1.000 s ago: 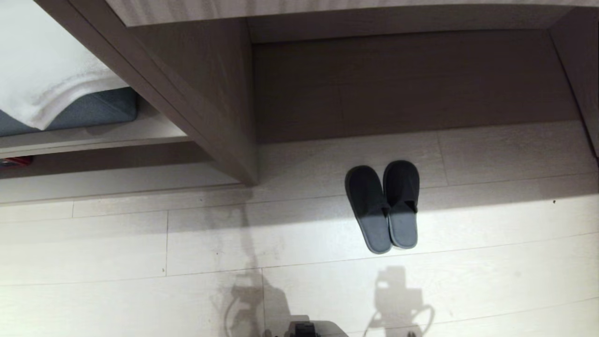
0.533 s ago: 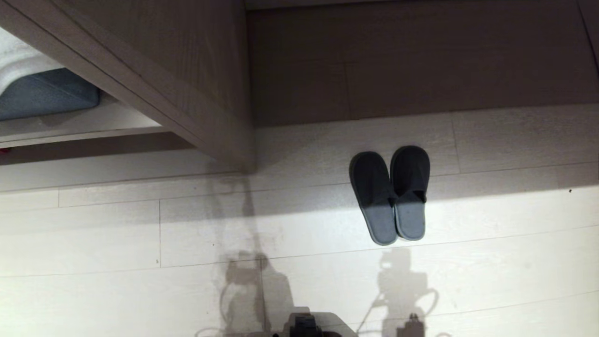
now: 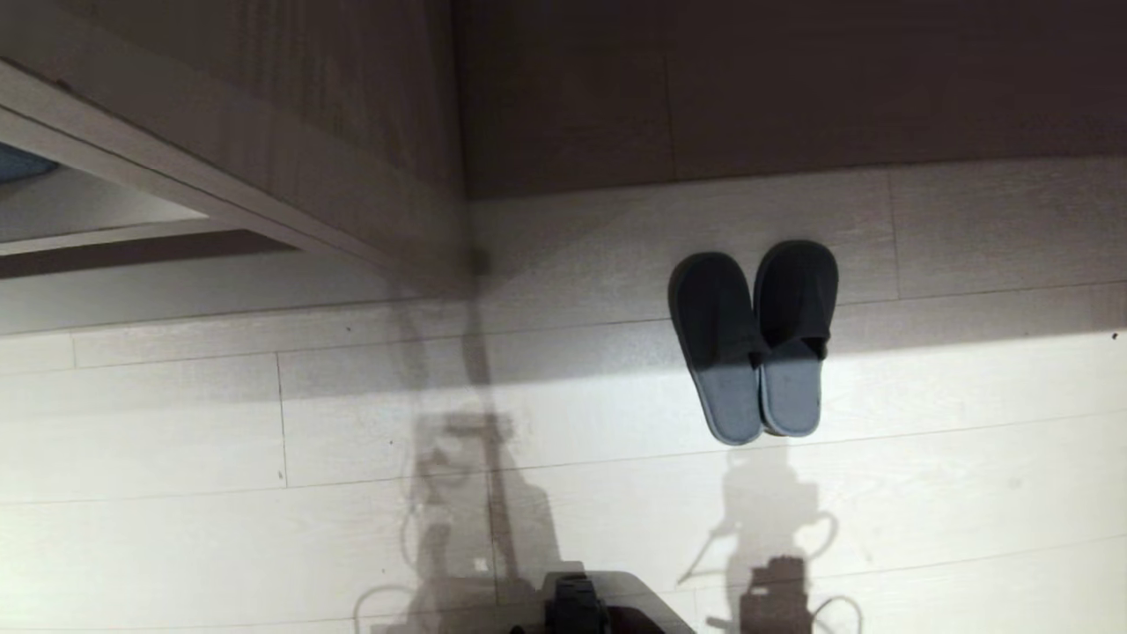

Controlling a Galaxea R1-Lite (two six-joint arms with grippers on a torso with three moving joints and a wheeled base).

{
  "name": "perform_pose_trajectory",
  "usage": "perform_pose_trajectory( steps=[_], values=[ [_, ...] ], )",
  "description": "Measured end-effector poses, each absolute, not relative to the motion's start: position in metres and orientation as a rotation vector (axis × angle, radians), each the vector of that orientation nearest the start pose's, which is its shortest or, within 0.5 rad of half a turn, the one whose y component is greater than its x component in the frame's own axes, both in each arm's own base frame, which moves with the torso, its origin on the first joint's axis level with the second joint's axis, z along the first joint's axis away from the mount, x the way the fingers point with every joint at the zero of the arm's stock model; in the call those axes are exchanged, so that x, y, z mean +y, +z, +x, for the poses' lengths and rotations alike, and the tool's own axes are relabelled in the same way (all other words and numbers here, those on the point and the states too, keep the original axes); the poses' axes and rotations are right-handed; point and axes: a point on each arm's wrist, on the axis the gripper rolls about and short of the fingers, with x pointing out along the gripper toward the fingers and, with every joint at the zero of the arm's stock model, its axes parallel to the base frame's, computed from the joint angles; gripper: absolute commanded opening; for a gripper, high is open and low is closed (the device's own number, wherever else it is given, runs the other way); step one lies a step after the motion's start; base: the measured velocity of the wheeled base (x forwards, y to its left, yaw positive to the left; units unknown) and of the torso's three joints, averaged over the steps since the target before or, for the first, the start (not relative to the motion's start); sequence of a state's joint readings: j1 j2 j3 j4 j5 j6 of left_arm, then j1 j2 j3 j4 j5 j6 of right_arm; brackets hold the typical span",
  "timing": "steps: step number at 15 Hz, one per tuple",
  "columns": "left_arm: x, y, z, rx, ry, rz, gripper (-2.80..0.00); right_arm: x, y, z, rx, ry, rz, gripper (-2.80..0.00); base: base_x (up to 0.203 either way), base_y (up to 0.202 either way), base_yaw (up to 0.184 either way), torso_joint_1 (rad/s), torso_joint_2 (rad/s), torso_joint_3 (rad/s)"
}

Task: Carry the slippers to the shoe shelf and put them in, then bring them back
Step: Pick up the slippers on the floor

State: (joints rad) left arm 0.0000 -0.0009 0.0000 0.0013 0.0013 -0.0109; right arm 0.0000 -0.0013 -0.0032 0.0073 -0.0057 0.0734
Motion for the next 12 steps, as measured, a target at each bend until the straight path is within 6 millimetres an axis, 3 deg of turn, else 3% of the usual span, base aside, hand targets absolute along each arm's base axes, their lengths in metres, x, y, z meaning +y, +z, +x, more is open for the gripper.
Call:
perform_pose_trajectory(
  steps=[12],
  values=[
    [0.0000,0.0753,-0.0228,0.001,0.001,-0.011,-2.80,-0.0001,0.0756,-0.0231,0.004,-0.007,0.074,-2.80,0.000,0.000,0.000,0.003,0.00,-0.197]
  ],
)
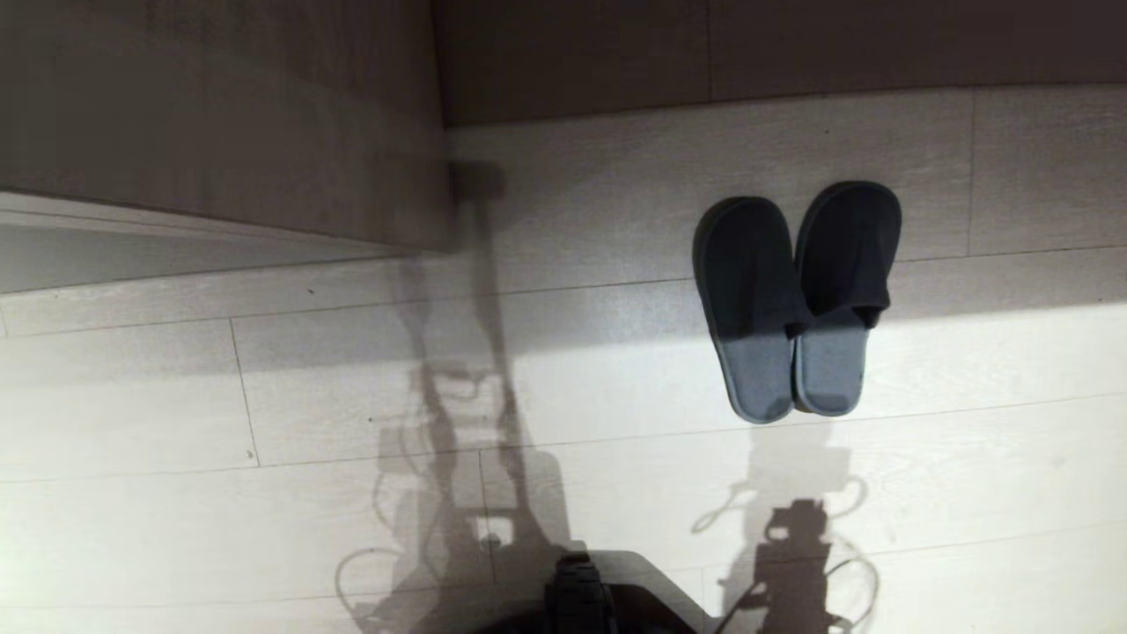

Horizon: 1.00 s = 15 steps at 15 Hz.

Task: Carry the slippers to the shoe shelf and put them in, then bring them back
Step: Pick up the slippers on the floor

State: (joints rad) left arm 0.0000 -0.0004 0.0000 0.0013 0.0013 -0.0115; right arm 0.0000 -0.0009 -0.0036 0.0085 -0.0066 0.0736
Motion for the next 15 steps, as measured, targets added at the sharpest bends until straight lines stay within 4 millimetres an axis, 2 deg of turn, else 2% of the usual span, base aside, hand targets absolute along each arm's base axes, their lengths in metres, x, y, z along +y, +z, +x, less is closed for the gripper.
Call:
perform_pose_trajectory(
  steps=[10,12,15],
  values=[
    [0.000,0.075,-0.023,0.001,0.001,-0.008,-2.80,0.000,0.076,-0.023,0.006,0.001,0.035,-2.80,0.000,0.000,0.000,0.002,0.00,-0.039],
    [0.000,0.075,-0.023,0.001,0.001,-0.005,-2.80,0.001,0.090,-0.024,-0.011,0.030,0.020,-2.80,0.000,0.000,0.000,0.000,0.00,0.000],
    [0.000,0.075,-0.023,0.001,0.001,-0.005,-2.80,0.001,0.130,-0.015,0.005,0.052,0.022,-2.80,0.000,0.000,0.000,0.000,0.00,0.000]
  ],
)
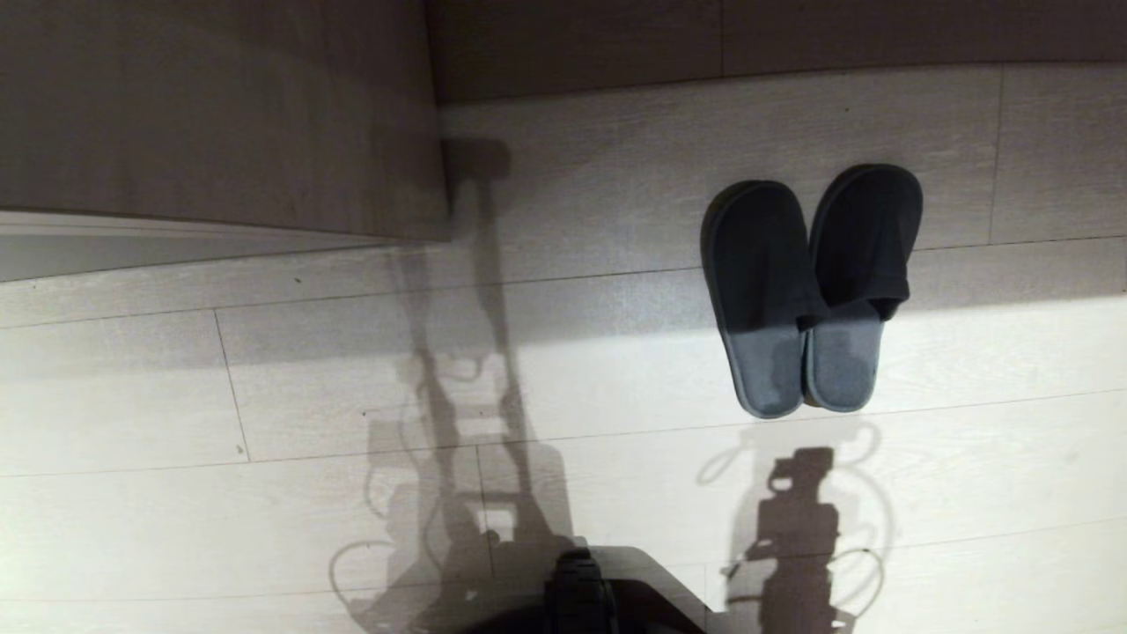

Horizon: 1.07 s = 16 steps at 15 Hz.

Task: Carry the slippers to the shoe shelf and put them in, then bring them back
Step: Pick up the slippers on the floor

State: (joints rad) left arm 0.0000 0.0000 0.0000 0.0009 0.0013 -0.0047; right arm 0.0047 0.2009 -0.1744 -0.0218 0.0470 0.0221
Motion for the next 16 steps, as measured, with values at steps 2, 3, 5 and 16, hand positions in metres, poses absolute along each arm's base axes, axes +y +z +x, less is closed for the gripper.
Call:
perform_pose_trajectory(
  steps=[2,3,5,16],
  values=[
    [0.000,0.075,-0.023,0.000,0.001,-0.008,-2.80,0.001,0.152,0.008,0.060,0.059,0.023,-2.80,0.000,0.000,0.000,0.000,0.00,0.000],
    [0.000,0.075,-0.023,0.000,0.001,-0.008,-2.80,0.002,0.161,0.026,0.099,0.069,0.018,-2.80,0.000,0.000,0.000,0.000,0.00,0.000],
    [0.000,0.075,-0.023,0.001,0.001,-0.008,-2.80,0.003,0.170,0.067,0.186,0.102,-0.001,-2.80,0.000,0.000,0.000,0.000,0.00,0.000],
    [0.000,0.075,-0.023,0.000,0.002,-0.008,-2.80,0.041,0.137,0.248,0.113,0.227,-0.039,0.00,0.000,0.000,0.000,0.000,0.00,0.000]
  ],
)
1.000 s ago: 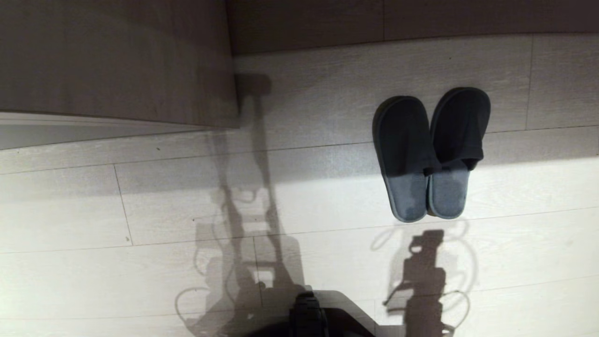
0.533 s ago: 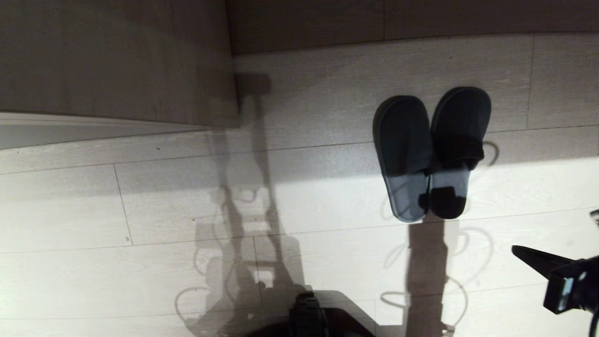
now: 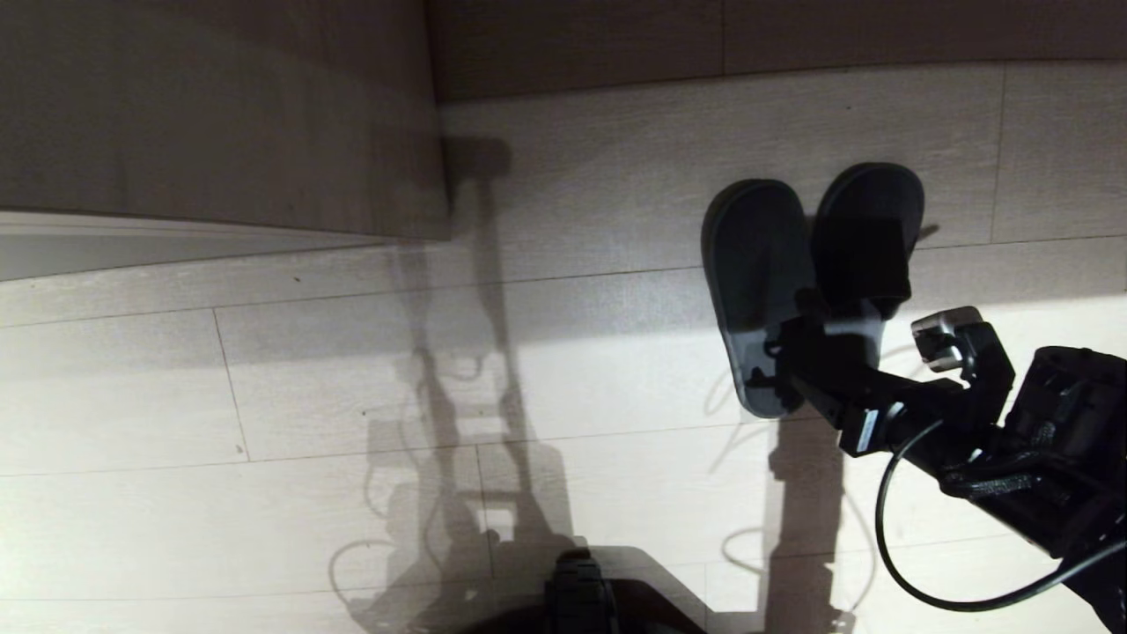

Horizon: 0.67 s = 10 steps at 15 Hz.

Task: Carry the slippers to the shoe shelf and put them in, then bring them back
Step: Pick up the slippers on the floor

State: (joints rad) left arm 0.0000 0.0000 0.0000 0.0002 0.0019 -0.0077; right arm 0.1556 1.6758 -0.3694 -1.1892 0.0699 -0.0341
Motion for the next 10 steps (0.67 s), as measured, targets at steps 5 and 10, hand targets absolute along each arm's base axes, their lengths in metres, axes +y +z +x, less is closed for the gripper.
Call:
perform_pose_trajectory(
  steps=[5,10],
  values=[
    [0.000,0.075,-0.023,0.000,0.001,-0.007,-2.80,0.045,0.155,0.273,-0.055,0.188,-0.143,0.00,0.000,0.000,0.000,0.000,0.00,0.000],
    [0.000,0.075,-0.023,0.001,0.001,-0.007,-2.80,0.047,0.167,0.289,-0.139,0.170,-0.190,0.00,0.000,0.000,0.000,0.000,0.00,0.000]
  ],
)
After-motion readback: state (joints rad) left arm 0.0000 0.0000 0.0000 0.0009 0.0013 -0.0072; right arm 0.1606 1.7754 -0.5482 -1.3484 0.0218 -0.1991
